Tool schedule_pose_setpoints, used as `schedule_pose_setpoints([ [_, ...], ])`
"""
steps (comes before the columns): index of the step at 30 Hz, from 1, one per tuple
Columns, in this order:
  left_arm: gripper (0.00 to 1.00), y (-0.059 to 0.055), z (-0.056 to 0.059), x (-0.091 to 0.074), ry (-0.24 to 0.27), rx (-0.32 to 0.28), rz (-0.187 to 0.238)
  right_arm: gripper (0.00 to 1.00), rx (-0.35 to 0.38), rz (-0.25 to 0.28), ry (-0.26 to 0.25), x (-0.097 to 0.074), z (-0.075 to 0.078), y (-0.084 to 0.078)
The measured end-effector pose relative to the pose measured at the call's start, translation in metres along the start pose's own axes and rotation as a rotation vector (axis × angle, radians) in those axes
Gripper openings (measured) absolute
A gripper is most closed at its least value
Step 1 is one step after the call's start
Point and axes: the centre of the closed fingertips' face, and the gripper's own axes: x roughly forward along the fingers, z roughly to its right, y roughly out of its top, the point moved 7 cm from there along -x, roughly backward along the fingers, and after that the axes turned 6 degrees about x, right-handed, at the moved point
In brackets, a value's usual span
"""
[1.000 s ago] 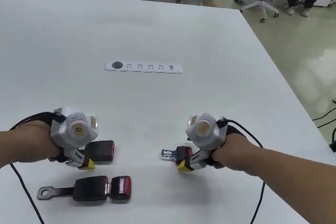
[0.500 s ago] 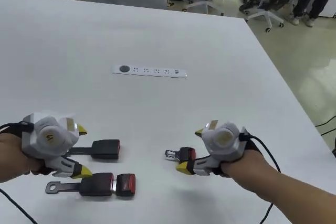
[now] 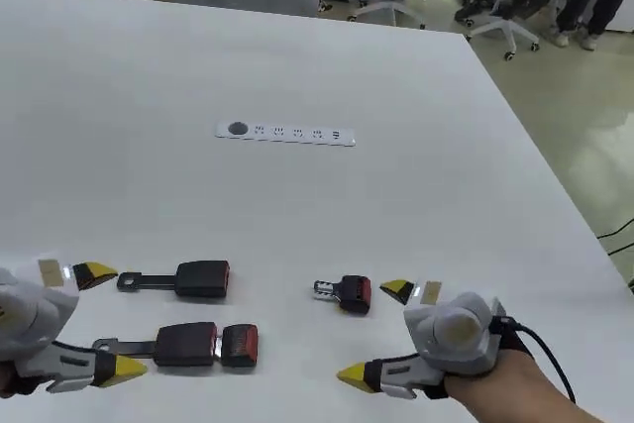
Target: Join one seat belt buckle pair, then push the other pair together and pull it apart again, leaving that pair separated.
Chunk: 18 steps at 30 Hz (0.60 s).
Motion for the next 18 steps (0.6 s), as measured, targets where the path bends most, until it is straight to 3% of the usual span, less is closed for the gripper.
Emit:
schedule_pose_setpoints([
  [9, 0.87, -0.021, 0.005, -0.014, 0.031, -0.070, -0.005, 0.91, 0.040, 0.009, -0.042, -0.008, 0.000, -0.009],
  [15, 1.00, -0.026, 0.004, -0.021, 0.056, -0.116, 0.012, 1.00, 0.084, 0.022, -0.074, -0.016, 0.009, -0.016],
  [18, 1.00, -0.030, 0.003, -0.025, 0.062, -0.134, 0.011, 1.00, 0.097, 0.021, -0.092, -0.020, 0.012, -0.020],
])
